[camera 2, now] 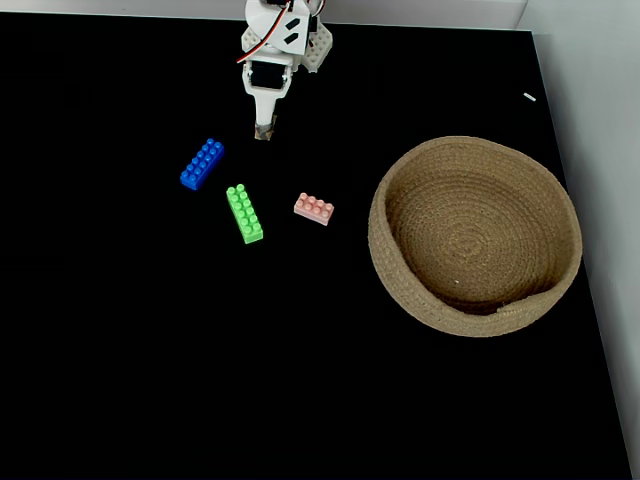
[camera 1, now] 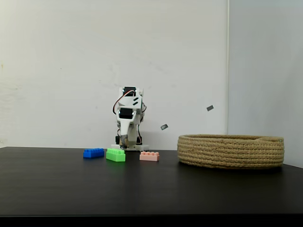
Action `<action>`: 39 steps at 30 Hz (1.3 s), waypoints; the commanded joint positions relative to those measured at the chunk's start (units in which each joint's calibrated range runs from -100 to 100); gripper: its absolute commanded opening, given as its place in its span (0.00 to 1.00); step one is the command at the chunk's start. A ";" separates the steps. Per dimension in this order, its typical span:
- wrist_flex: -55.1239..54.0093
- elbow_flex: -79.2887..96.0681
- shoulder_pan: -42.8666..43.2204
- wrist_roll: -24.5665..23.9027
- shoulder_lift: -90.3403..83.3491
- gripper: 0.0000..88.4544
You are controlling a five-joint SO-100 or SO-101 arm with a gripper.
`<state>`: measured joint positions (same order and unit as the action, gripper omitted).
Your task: Place the lego blocks in the tray
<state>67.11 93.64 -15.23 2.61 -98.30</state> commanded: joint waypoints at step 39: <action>-1.27 -0.39 3.11 2.93 -0.49 0.00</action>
<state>66.46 93.64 -11.73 5.84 -98.30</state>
